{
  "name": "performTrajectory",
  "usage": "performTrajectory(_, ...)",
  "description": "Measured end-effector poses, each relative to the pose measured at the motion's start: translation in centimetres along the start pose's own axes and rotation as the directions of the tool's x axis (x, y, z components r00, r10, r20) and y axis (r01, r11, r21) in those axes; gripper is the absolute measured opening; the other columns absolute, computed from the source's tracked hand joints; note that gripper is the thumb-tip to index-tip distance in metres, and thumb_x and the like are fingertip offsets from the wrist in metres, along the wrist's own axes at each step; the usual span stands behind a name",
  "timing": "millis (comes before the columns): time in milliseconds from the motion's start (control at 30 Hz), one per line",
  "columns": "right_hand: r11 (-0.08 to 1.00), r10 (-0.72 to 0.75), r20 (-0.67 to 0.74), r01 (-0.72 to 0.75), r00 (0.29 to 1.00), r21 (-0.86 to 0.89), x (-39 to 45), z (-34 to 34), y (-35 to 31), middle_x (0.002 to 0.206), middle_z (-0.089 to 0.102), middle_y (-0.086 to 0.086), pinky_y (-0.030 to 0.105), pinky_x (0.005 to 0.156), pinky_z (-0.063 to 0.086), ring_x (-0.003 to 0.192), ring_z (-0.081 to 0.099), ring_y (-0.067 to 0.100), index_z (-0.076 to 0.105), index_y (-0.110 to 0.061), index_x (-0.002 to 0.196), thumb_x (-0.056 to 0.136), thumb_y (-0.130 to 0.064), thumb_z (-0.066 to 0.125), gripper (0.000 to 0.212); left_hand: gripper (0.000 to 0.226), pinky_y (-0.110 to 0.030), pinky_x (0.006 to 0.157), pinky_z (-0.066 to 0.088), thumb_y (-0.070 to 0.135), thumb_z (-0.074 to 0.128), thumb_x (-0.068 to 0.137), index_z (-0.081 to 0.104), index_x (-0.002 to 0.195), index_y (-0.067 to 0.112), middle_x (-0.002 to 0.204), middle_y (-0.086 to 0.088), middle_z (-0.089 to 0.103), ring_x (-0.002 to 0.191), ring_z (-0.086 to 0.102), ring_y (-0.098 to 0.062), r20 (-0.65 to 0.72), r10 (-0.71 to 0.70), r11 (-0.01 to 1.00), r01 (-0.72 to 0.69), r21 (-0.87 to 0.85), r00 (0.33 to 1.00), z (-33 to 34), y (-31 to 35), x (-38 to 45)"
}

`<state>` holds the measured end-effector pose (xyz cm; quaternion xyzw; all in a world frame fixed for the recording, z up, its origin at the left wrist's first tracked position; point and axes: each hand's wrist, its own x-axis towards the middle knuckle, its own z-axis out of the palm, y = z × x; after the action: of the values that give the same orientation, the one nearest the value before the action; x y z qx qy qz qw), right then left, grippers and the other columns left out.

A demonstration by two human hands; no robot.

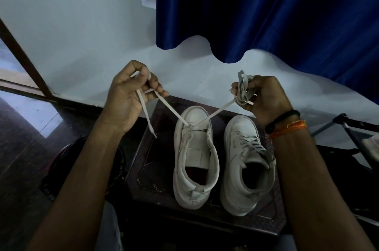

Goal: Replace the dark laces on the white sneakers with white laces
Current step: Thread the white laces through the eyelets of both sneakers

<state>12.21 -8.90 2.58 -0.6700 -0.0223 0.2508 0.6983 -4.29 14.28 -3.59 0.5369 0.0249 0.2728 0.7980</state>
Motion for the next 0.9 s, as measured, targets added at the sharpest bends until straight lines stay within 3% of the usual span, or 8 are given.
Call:
performTrajectory(167,0.966,-0.044,0.090,0.066,0.995,-0.249,-1.3,1.2,-0.2,0.093,0.073,0.013,0.026,0.056,0.054,0.075,0.071,0.022,0.069,-0.007,0.099,0.091,-0.005,0.052,0.019,0.013,-0.024,0.055,0.045,0.007,0.068,0.094,0.056,0.099,0.005,0.067,0.008,0.059,0.053,0.050,-0.010,0.048,-0.107,0.872,0.070,0.484,0.993,0.8,-2.1,-0.1)
performTrajectory(233,0.954,-0.059,0.121,0.091,0.991,-0.286,-1.7,1.8,-0.2,0.091,0.073,0.014,0.026,0.054,0.054,0.073,0.071,0.023,0.070,-0.006,0.095,0.092,-0.004,0.055,0.016,0.017,-0.019,0.065,0.047,0.021,0.075,0.089,0.063,0.098,0.013,0.078,0.013,0.066,0.068,0.063,-0.003,0.099,-0.171,0.735,0.060,0.675,0.980,1.1,-2.7,-0.2)
performTrajectory(333,0.973,-0.060,0.153,0.092,0.986,-0.212,-1.9,2.3,0.0,0.094,0.072,0.017,0.029,0.056,0.056,0.075,0.072,0.025,0.070,-0.004,0.096,0.095,-0.004,0.053,0.017,0.022,-0.030,0.079,0.056,0.041,0.081,0.081,0.068,0.088,0.024,0.088,0.013,0.071,0.084,0.067,-0.002,0.186,-0.324,0.504,0.003,0.864,0.928,1.2,-3.4,-0.4)
performTrajectory(433,0.985,-0.062,0.109,0.079,0.992,-0.155,-1.9,2.0,-0.1,0.101,0.074,0.015,0.024,0.053,0.050,0.081,0.073,0.022,0.066,-0.006,0.100,0.096,-0.007,0.048,0.019,0.024,-0.031,0.082,0.057,0.049,0.079,0.081,0.070,0.083,0.027,0.085,0.012,0.072,0.081,0.067,-0.001,0.194,-0.392,0.431,-0.007,0.903,0.899,1.1,-3.3,-0.4)
performTrajectory(533,0.980,-0.062,0.033,0.067,0.998,-0.189,-1.7,1.1,-0.4,0.103,0.076,0.011,0.020,0.047,0.033,0.084,0.074,0.021,0.068,-0.008,0.104,0.095,-0.011,0.050,0.020,0.024,-0.017,0.067,0.050,0.049,0.076,0.083,0.073,0.080,0.026,0.075,0.007,0.072,0.068,0.066,-0.005,0.255,-0.439,0.462,-0.027,0.886,0.861,1.1,-2.8,-0.5)
performTrajectory(633,0.964,-0.079,-0.010,0.074,0.997,-0.255,-1.7,0.6,-0.5,0.091,0.072,0.012,0.019,0.039,0.025,0.078,0.072,0.023,0.067,-0.007,0.096,0.096,-0.014,0.053,0.015,0.021,-0.009,0.061,0.041,0.042,0.078,0.084,0.075,0.076,0.023,0.071,0.010,0.070,0.067,0.064,-0.001,0.212,-0.376,0.437,-0.029,0.899,0.902,0.7,-2.9,-0.3)
performTrajectory(767,0.780,-0.202,-0.080,0.111,0.976,-0.616,-1.5,0.2,-0.2,0.083,0.076,0.002,0.020,0.046,0.035,0.061,0.069,0.013,0.074,-0.012,0.078,0.089,-0.026,0.061,0.022,0.024,-0.015,0.056,0.040,0.027,0.082,0.080,0.069,0.061,0.023,0.061,0.009,0.064,0.059,0.058,-0.001,0.021,-0.243,0.303,0.055,0.951,0.970,-1.0,-3.0,0.4)
performTrajectory(900,0.623,-0.127,0.103,0.161,0.986,-0.765,-1.6,0.7,-0.1,0.075,0.073,0.002,0.016,0.045,0.038,0.042,0.052,0.004,0.075,-0.013,0.072,0.087,-0.026,0.065,0.023,0.024,-0.015,0.059,0.043,0.024,0.081,0.079,0.068,0.060,0.023,0.062,0.011,0.065,0.062,0.060,0.000,0.029,-0.272,0.317,0.061,0.946,0.962,-1.1,-2.7,0.1)
